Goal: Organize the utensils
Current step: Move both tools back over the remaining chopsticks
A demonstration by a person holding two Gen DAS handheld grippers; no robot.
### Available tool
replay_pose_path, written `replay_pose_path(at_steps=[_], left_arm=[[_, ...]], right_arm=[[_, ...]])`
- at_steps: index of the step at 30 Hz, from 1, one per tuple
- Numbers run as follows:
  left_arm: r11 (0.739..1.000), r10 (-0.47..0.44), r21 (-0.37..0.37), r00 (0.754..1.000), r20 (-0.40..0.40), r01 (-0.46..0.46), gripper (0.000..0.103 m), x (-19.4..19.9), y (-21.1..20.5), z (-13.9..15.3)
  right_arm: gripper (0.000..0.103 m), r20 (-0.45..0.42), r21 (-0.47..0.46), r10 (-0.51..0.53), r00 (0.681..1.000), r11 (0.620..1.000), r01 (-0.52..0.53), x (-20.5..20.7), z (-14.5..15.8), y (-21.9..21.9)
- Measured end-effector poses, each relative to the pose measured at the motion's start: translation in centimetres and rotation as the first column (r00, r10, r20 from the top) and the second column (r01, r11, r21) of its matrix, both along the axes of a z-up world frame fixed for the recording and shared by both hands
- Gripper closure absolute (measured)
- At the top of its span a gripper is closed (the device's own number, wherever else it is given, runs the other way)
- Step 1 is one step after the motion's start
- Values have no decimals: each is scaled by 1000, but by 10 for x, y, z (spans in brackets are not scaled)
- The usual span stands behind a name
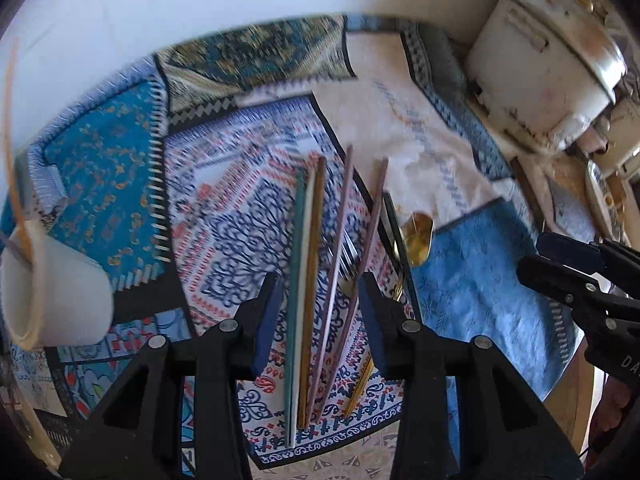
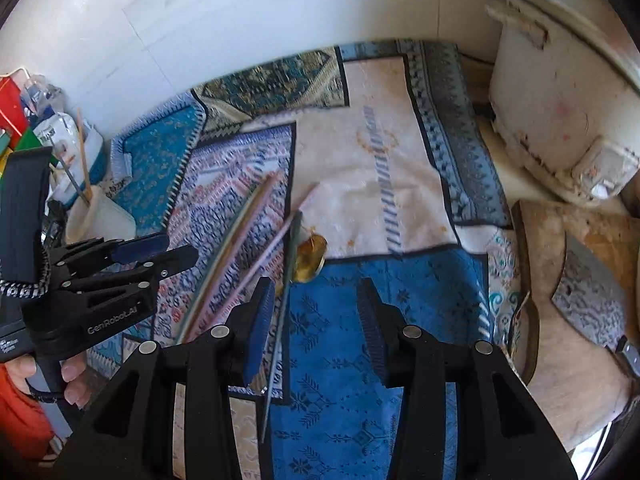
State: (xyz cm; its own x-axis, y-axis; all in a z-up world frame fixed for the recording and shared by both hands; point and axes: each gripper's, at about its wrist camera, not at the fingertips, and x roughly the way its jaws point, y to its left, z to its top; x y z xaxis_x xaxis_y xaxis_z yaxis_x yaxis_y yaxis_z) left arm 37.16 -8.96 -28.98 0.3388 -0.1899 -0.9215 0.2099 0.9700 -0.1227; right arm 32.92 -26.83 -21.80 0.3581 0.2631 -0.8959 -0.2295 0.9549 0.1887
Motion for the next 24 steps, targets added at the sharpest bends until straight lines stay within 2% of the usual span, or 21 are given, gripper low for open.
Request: replay_pose_path(at_steps=[5, 13, 16, 19, 24], left_arm=[[999, -47, 17, 996, -71, 48, 81, 12, -15, -23], [990, -110, 75, 988, -111, 118, 91, 26, -31, -37], [987, -125, 82, 984, -129, 137, 94, 29, -35, -41], [987, -131, 76, 981, -143, 142, 99, 33, -38, -46], [988, -136, 58, 981, -138, 145, 99, 33, -39, -44]], right_arm=[[64, -65, 23, 1, 998, 1000, 0, -1, -23, -4], [64, -151, 85, 32, 988, 996, -19, 5, -53, 6], [69, -158, 89, 43, 986, 996, -29, 7, -58, 14], [79, -171, 97, 57, 984, 994, -41, 10, -62, 22], [87, -195, 100, 76, 978, 993, -57, 14, -70, 33]])
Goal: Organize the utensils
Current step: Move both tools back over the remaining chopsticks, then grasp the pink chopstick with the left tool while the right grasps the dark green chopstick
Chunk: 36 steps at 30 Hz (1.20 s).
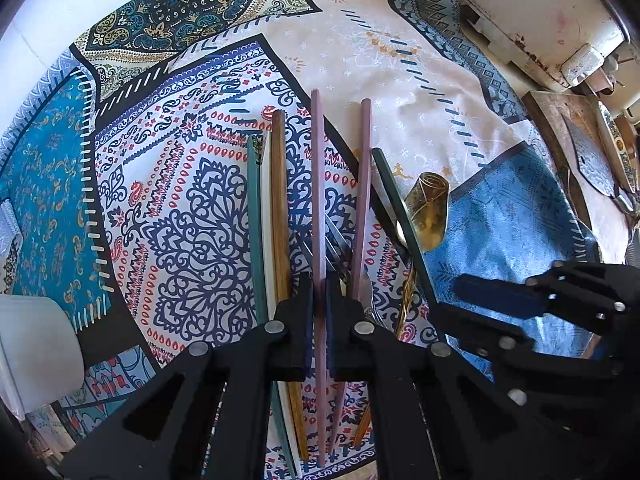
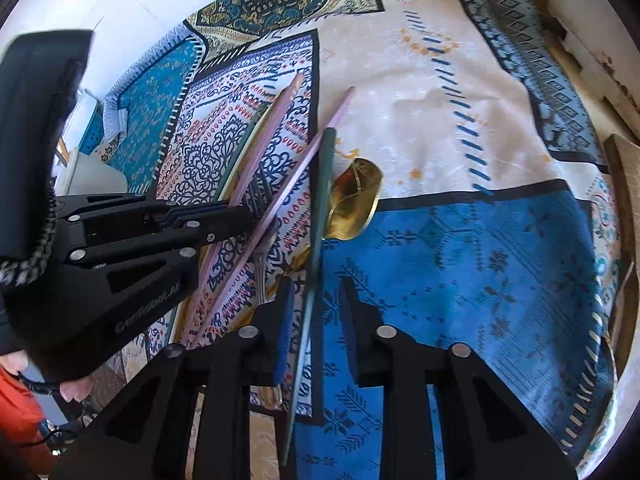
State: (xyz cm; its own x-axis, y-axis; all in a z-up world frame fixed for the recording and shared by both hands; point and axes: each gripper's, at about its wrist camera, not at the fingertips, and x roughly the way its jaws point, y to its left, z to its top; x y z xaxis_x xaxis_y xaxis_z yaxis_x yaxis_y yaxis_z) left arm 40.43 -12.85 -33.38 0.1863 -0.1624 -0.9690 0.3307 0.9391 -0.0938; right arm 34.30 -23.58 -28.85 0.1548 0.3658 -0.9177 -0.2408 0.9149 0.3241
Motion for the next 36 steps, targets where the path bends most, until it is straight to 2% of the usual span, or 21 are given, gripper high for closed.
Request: replay_pose_path(at_steps=[2, 4, 12, 16, 24, 36], left_arm=[[1000, 2, -15, 1000, 3, -2, 99, -4, 5, 4], [999, 6, -31, 1000, 9, -6, 99, -8, 9, 9], [996, 16, -86, 999, 38, -12, 99, -23, 30, 35], [997, 1, -76, 999, 38, 2, 99, -33, 39, 40], [999, -38, 32, 998, -53, 40, 99, -45, 39, 8], [990, -119, 48, 974, -195, 131, 98, -23, 33, 1]], right_arm=[[92, -20, 3, 0, 1000, 1000, 0, 3, -6, 3], [96, 4, -1, -17, 1000, 1000, 17, 4, -5, 4], [97, 21, -9, -57, 998, 998, 57, 5, -1, 4], [97, 60, -16, -70, 996, 997, 71, 2, 12, 4], [97, 107, -15, -67, 992, 998, 69, -11, 30, 1], [97, 138, 8, -93, 986, 996, 93, -28, 39, -1]])
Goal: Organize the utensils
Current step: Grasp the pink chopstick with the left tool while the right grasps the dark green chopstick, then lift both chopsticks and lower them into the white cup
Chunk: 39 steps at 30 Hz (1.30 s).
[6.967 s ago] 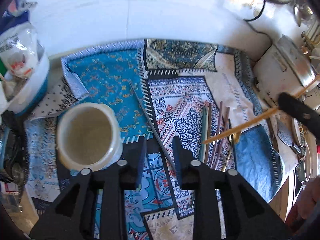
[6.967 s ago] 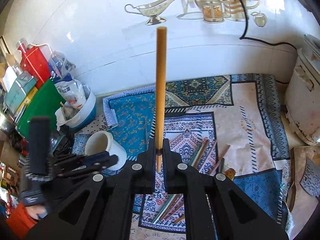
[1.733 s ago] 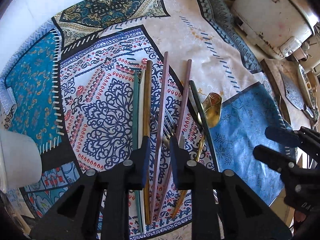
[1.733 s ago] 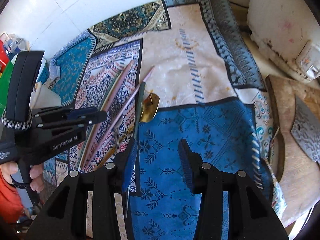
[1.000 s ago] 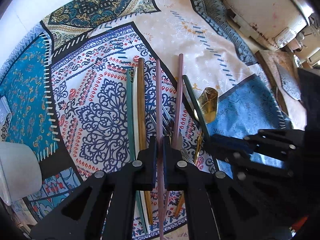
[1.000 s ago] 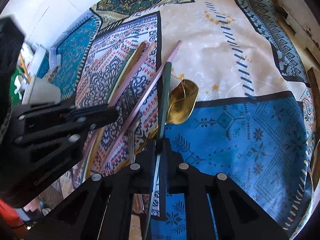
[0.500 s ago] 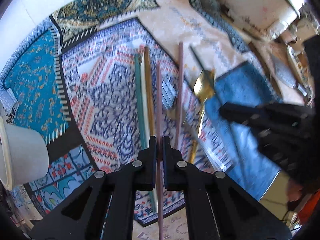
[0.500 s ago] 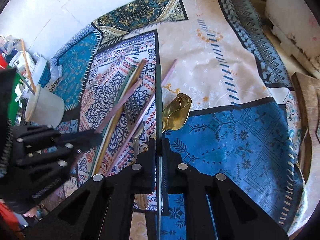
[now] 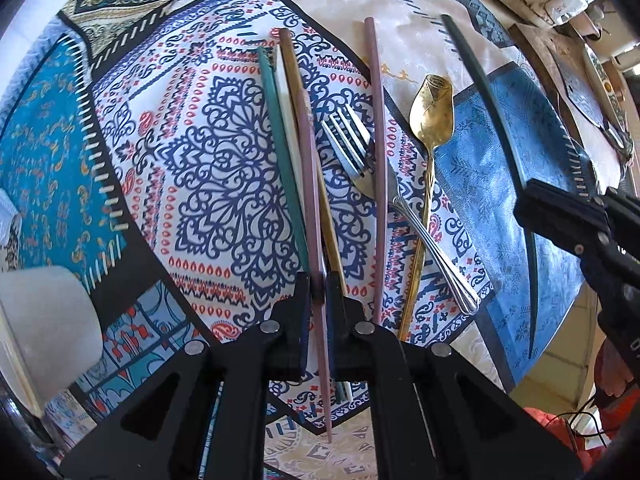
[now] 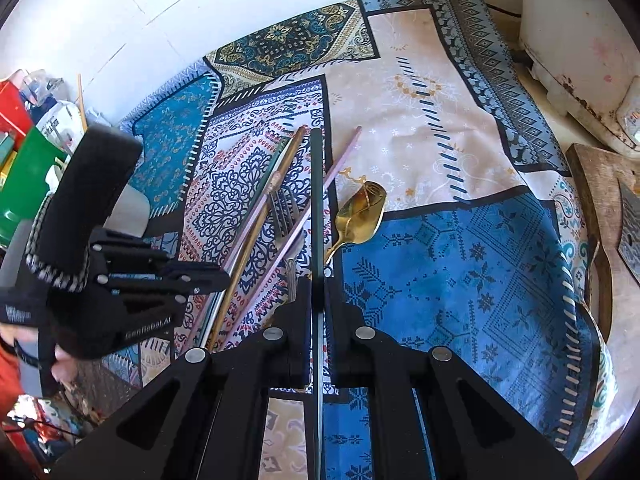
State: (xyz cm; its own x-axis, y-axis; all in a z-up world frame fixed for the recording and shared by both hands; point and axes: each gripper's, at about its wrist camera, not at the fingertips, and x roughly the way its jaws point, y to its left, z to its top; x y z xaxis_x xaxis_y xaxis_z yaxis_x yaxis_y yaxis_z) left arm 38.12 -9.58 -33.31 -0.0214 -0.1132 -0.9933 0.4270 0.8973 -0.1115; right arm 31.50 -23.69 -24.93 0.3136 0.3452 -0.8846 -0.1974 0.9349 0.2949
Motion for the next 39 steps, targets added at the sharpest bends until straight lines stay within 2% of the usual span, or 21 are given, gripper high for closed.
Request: replay_pose_path(at_steps=[3, 10, 16, 22, 25, 31, 35, 39], left_arm=[[1000, -20, 6, 1000, -1, 20, 98, 6, -6, 1], [999, -36, 10, 997, 72, 35, 99, 9, -14, 15], [999, 0, -39, 987, 163, 6, 99, -2, -2, 54], [994, 80, -91, 949, 305, -55, 99, -15, 22, 103], [988, 135, -123, 916, 379, -95, 99, -26, 43, 119], [962, 265, -193, 830, 491, -193, 99, -38, 89, 154], [936, 351, -240, 761, 546, -259, 99, -41, 125, 177], [907, 422, -277, 675, 605, -318, 99, -48, 159, 197]], right_arm=[[97, -3, 5, -17, 1000, 1000, 17, -1, -1, -5], [97, 3, 8, -44, 999, 999, 44, -4, 1, -13], [97, 36, 11, -45, 998, 999, 45, 0, 13, -6], [97, 103, 20, -25, 994, 1000, 23, 9, 40, 11], [97, 144, 23, 0, 990, 1000, -3, 13, 57, 25], [97, 240, 26, 66, 969, 997, -74, 21, 92, 64], [97, 293, 36, 109, 950, 992, -125, 24, 112, 94], [97, 337, 44, 152, 929, 983, -177, 30, 127, 126]])
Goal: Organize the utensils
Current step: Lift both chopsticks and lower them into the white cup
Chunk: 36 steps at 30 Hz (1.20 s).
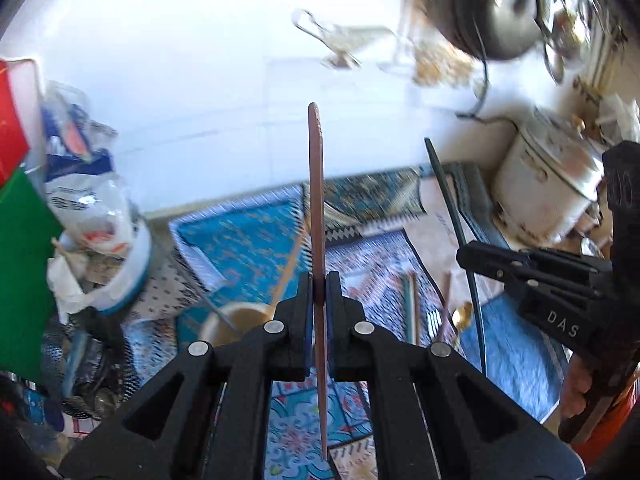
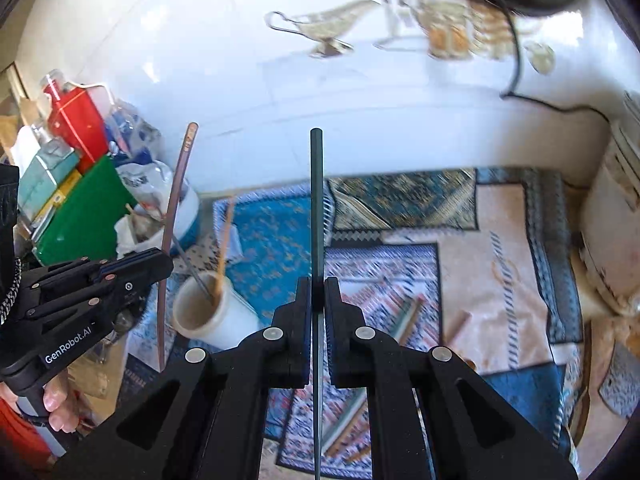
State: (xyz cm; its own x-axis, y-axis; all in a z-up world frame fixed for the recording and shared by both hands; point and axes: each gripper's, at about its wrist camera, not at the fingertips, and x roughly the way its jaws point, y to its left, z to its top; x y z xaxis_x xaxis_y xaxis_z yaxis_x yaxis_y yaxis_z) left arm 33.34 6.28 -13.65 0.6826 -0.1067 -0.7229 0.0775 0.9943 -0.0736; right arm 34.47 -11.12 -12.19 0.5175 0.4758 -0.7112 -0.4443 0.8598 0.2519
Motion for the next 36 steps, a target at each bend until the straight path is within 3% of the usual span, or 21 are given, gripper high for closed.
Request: replay_pose_path(at_steps=[7, 14, 26, 36], left_arm=[[991, 126, -45, 987, 104, -122, 99, -5, 50, 19], [975, 215, -101, 964, 159, -200, 99, 1, 83, 15], [953, 291, -137, 940, 179, -270, 99, 26, 110, -33], [966, 245, -129, 950, 194, -223, 99, 27, 111, -64]], right_arm=[[97, 50, 23, 61, 997, 998, -62, 9, 16, 55], [97, 76, 57, 66, 995, 996, -70, 23, 14, 92], [97, 97, 98, -26, 995, 995, 16, 41, -8, 125], [97, 134, 146, -95, 986, 986, 75, 41, -26, 131]])
